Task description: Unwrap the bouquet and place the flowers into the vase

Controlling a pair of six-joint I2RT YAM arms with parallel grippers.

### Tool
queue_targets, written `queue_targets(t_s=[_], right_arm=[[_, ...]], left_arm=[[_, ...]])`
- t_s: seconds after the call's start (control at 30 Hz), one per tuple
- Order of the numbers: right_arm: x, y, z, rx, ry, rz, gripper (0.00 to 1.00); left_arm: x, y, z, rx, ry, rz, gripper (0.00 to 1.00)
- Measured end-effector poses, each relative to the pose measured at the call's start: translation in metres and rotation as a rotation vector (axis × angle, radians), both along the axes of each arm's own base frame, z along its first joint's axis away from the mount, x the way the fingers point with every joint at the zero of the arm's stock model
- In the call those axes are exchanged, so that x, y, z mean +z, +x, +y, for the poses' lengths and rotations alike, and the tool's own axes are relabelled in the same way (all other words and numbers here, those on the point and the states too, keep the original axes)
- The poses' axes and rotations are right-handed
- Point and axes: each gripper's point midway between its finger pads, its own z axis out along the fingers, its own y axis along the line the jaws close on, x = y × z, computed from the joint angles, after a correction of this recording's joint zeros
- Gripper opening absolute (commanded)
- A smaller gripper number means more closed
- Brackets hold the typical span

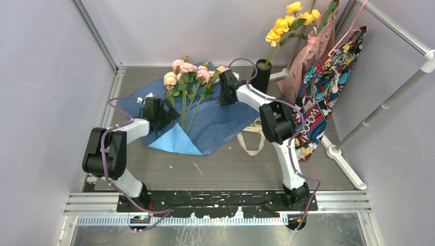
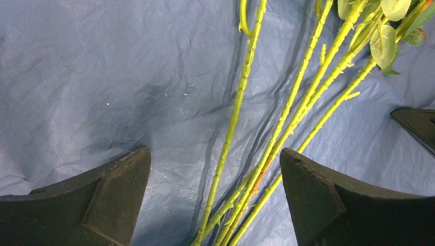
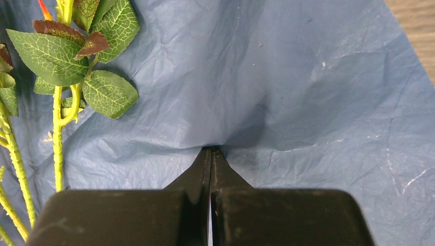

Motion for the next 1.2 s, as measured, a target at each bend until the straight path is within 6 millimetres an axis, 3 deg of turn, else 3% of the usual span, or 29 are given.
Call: queue_targets(t_s=[0.17, 0.57, 0.77, 0.93, 1.03, 1.2], right_arm=[[0.0, 0.01, -0.001, -0.002, -0.003, 0.002, 0.01], [0.001, 0.012, -0.002, 0.009, -0.015, 0.006, 0.01], [0.002, -0.001, -0.012, 0.006, -0.036, 0.021, 0.01], [0.008, -0.026, -0.019, 0.011, -0.078, 0.037, 0.02], [0.021, -0.042, -0.005, 0.044, -0.095, 0.016, 0.13], [0.04, -0.077, 0.054, 0.175, -0.088, -0.034, 0.15]], left_arm=[[0.001, 0.008, -0.003, -0.003, -0.014, -0.003, 0.97], [0.002, 0.017, 0.006, 0.02, -0.011, 0.009, 1.0], [0.007, -0.006, 0.016, 0.032, 0.015, 0.044, 1.0], [0.038, -0.022, 0.016, 0.019, 0.006, -0.017, 1.0], [0.054, -0.041, 0.019, 0.022, -0.003, -0.066, 1.0], [0.084, -0.072, 0.028, 0.056, -0.005, -0.142, 1.0]])
